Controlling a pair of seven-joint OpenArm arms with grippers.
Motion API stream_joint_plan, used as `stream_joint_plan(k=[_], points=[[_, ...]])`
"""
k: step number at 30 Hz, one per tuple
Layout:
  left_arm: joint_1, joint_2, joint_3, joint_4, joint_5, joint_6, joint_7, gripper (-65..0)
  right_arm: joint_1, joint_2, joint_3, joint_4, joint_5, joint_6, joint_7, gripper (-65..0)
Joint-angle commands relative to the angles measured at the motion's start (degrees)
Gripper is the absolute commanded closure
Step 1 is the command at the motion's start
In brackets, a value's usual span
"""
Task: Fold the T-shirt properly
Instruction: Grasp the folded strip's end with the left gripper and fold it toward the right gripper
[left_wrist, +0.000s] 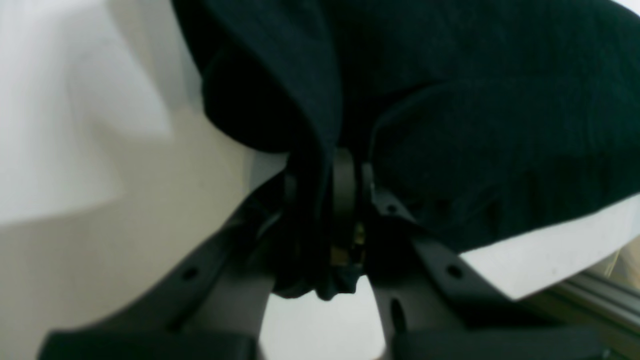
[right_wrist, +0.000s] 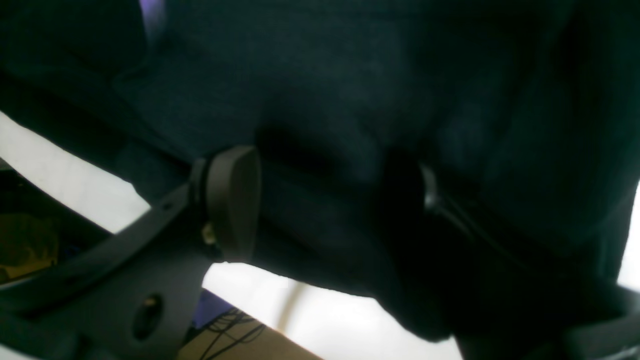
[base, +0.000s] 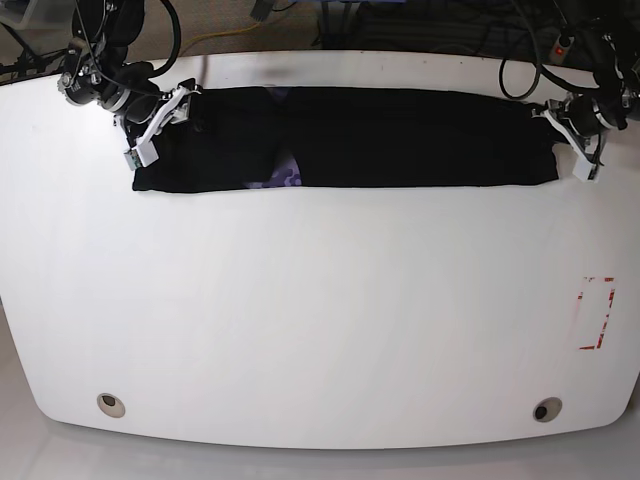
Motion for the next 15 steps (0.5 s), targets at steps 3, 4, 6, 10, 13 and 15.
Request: stream_joint_plan(k=[3,4,6,10,13,15], points=[[2.0,-0.9,-2.3,9.5,-5.5,-0.2,-0.9,-0.8,0.3,0.7,0.4,1.2,0.9,-0.1,0.8,-36.6],[2.4,-0.7,-2.5,11.1,-6.1,-0.2,-0.9,-0.8,0.3,0.7,0.4,1.2,0.9,-0.1,0.8,-36.6],[2.5,0.4,-2.4,14.7,-6.8,-0.2,-0.7,-0.8,0.3,0.7,0.4,1.2,0.9,-0.1,0.8,-36.6],[3.8,1.5,0.7,22.4,-7.1,-0.2,-0.2,-1.1,0.3,0.7,0.4,1.2,0.9,-0.1,0.8,-36.6],[3.5,1.9,7.1,25.1,-7.2,-0.2,1.3,-1.1,0.4,0.7,0.4,1.2,0.9,-0.1,0.8,-36.6],[2.0,2.6,12.6,25.8,-7.2,-0.2,1.6,-1.1,0.4,0.7,0.4,1.2,0.9,-0.1,0.8,-36.6]])
